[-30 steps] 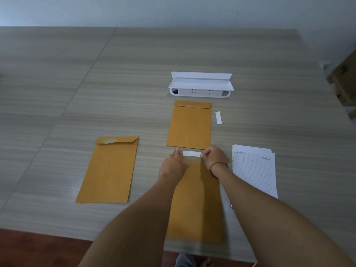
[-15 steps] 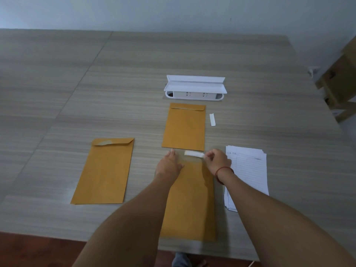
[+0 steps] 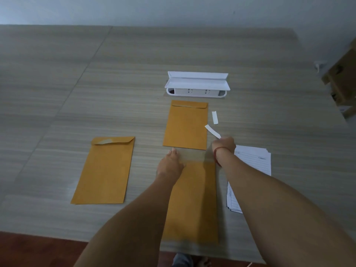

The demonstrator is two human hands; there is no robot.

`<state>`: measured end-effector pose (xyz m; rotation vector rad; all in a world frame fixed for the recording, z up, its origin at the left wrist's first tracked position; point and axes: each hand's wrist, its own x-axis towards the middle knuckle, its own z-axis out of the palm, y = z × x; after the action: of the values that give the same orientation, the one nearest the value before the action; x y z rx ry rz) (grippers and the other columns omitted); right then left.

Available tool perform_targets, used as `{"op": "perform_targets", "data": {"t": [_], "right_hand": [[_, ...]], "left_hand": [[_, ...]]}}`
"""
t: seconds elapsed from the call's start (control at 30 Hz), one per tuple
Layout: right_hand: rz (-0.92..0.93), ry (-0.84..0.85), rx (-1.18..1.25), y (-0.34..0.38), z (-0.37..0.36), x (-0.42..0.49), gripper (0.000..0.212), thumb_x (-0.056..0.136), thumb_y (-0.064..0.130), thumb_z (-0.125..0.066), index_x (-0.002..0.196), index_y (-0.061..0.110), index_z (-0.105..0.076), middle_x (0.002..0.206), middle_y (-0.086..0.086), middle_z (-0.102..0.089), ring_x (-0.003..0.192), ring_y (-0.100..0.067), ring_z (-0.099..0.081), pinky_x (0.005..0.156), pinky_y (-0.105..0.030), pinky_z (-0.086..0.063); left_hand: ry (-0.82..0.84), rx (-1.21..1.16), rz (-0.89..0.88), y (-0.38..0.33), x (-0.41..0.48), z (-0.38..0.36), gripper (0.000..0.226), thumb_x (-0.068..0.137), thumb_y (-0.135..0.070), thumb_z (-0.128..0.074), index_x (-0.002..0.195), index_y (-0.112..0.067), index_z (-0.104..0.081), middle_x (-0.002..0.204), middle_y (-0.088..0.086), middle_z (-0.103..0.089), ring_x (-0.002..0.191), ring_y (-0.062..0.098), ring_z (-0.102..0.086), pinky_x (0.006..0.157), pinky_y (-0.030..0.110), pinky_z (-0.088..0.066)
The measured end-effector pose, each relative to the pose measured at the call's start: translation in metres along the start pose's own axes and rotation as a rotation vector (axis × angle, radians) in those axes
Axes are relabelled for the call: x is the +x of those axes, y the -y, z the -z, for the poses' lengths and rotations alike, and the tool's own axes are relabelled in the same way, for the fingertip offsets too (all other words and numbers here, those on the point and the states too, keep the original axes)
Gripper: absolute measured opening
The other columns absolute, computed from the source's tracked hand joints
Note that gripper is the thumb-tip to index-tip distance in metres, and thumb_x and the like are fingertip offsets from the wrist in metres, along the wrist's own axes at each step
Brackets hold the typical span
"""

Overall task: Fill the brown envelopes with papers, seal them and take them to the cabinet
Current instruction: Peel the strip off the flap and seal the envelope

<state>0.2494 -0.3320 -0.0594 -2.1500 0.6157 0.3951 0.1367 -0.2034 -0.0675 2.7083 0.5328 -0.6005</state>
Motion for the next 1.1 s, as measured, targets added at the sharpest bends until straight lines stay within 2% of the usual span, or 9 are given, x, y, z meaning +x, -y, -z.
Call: {"op": "perform_targets", "data": {"t": [0.07,0.17,0.3,0.43,0.67,0.8,0.87,0.97,1.1], "right_hand": [[0.184,0.133,-0.193,-0.007,-0.001,-0.010,0.009,0.090,0.015,-0.055,0.085,0.012,-0.061,0.086,-0.008,-0.061,0.085,-0.028,-0.060,0.076,-0.031,-0.049],[0.405,0.335,-0.451,-0.019,-0.001,-0.020,0.025,0.084,0.028,-0.067,0.107,0.018,-0.068,0.109,-0.002,-0.067,0.107,-0.023,-0.061,0.098,-0.038,-0.049],[0.603,0.290,-0.733,-0.024,0.005,-0.023,0.035,0.083,0.014,-0.066,0.116,0.026,-0.064,0.124,-0.004,-0.056,0.118,-0.027,-0.050,0.100,-0.036,-0.045],[0.665,0.283,-0.714,-0.031,0.011,-0.033,0.021,0.085,0.012,-0.066,0.098,0.027,-0.065,0.115,-0.003,-0.052,0.114,-0.026,-0.047,0.095,-0.033,-0.041],[0.827,0.214,-0.690,-0.051,0.018,-0.073,0.020,0.094,0.007,-0.048,0.097,0.015,-0.067,0.102,-0.005,-0.066,0.097,-0.025,-0.059,0.088,-0.032,-0.047],[0.825,0.261,-0.784,-0.063,0.015,-0.084,0.026,0.097,0.015,-0.042,0.099,0.014,-0.069,0.102,-0.007,-0.067,0.100,-0.028,-0.060,0.087,-0.032,-0.044],[0.847,0.330,-0.839,-0.068,0.010,-0.085,0.029,0.099,0.019,-0.040,0.114,0.017,-0.065,0.122,-0.007,-0.062,0.116,-0.028,-0.056,0.097,-0.036,-0.043],[0.860,0.436,-1.017,-0.081,-0.001,-0.087,0.055,0.098,0.010,-0.041,0.150,0.023,-0.028,0.160,-0.001,-0.019,0.148,-0.022,-0.019,0.116,-0.044,-0.023],[0.900,0.415,-1.106,-0.099,0.007,-0.088,0.066,0.096,0.013,-0.041,0.154,0.019,-0.011,0.163,0.003,-0.002,0.151,-0.018,-0.003,0.120,-0.048,-0.004]], "left_hand": [[-0.016,-0.055,0.015,-0.001,0.000,0.000,0.060,0.099,-0.034,-0.047,0.149,-0.010,-0.025,0.159,0.003,-0.019,0.143,0.022,-0.027,0.113,0.034,-0.030],[-0.083,-0.181,0.030,-0.002,0.000,-0.006,0.055,0.096,-0.025,-0.055,0.143,-0.007,-0.035,0.155,0.006,-0.029,0.140,0.024,-0.032,0.112,0.035,-0.031],[-0.145,-0.227,-0.016,-0.005,-0.008,-0.016,0.068,0.095,-0.019,-0.057,0.151,-0.024,-0.019,0.161,0.008,-0.009,0.147,0.025,-0.016,0.114,0.041,-0.031],[-0.206,-0.028,-0.052,-0.006,-0.011,-0.014,0.066,0.092,-0.026,-0.061,0.147,-0.029,-0.025,0.160,0.009,-0.007,0.148,0.025,-0.009,0.114,0.044,-0.027],[-0.299,0.127,-0.188,0.000,-0.035,-0.020,0.036,0.091,-0.028,-0.060,0.126,-0.022,-0.054,0.132,-0.001,-0.050,0.128,0.019,-0.041,0.108,0.034,-0.031],[-0.112,0.056,-0.181,-0.002,-0.048,-0.029,0.042,0.097,-0.022,-0.046,0.139,-0.028,-0.043,0.153,0.001,-0.031,0.141,0.022,-0.030,0.111,0.040,-0.030],[-0.031,0.043,-0.153,-0.001,-0.053,-0.038,0.048,0.100,-0.022,-0.037,0.147,-0.031,-0.029,0.161,-0.001,-0.010,0.149,0.020,-0.012,0.118,0.043,-0.023],[0.042,0.100,-0.105,-0.001,-0.055,-0.043,0.052,0.103,-0.023,-0.026,0.152,-0.031,-0.013,0.162,-0.004,0.005,0.150,0.017,0.002,0.120,0.046,-0.011],[0.061,0.164,-0.049,0.012,-0.057,-0.037,0.054,0.103,-0.036,-0.020,0.153,-0.029,0.000,0.162,-0.007,0.009,0.150,0.016,0.004,0.120,0.046,-0.005]]}}
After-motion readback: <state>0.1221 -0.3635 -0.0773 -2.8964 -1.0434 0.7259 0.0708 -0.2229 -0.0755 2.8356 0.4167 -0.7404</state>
